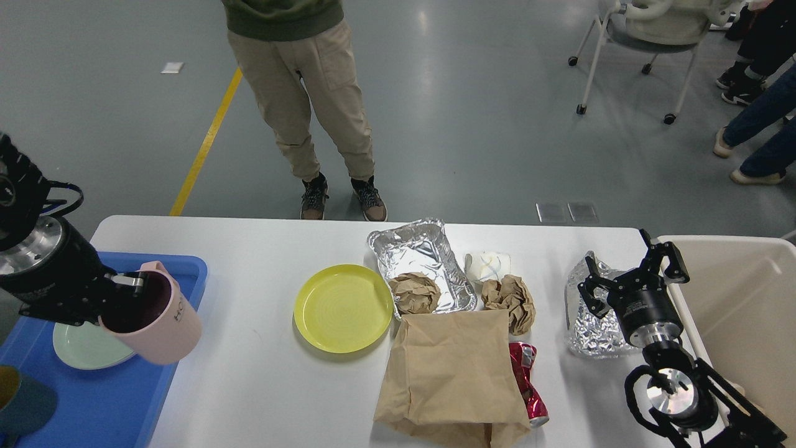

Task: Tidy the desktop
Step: 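Lift the pink mug and carry it onto the blue tray, then lower the pink mug onto the tray and open the left gripper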

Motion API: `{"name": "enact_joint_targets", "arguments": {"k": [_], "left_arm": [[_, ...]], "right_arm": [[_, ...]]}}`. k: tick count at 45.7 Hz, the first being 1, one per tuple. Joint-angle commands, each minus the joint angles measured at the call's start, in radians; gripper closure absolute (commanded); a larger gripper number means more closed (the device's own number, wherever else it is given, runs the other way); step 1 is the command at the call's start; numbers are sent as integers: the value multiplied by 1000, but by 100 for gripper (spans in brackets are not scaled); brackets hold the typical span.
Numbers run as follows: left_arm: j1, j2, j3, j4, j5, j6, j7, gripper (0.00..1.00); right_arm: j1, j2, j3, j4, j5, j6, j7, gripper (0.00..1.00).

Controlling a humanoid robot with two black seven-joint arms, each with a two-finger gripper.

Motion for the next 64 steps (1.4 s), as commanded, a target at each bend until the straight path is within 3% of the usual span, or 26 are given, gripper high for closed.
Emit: {"name": "enact_joint_targets", "arguments": {"k": [1,10,30,39,64], "left_arm": [[180,56,-52,91,63,38,-28,98],[348,124,-98,258,123,46,-77,97],[711,182,-349,505,258,47,-98,96],[754,184,-369,537,285,49,-146,96],[810,211,-383,574,285,99,-149,95]], "right_arm": [[0,0,-1,0,0,0,0,0],[0,0,-1,0,0,0,0,0],[0,0,1,0,0,0,0,0],[0,0,1,0,0,0,0,0],[0,0,1,0,0,0,0,0]]}}
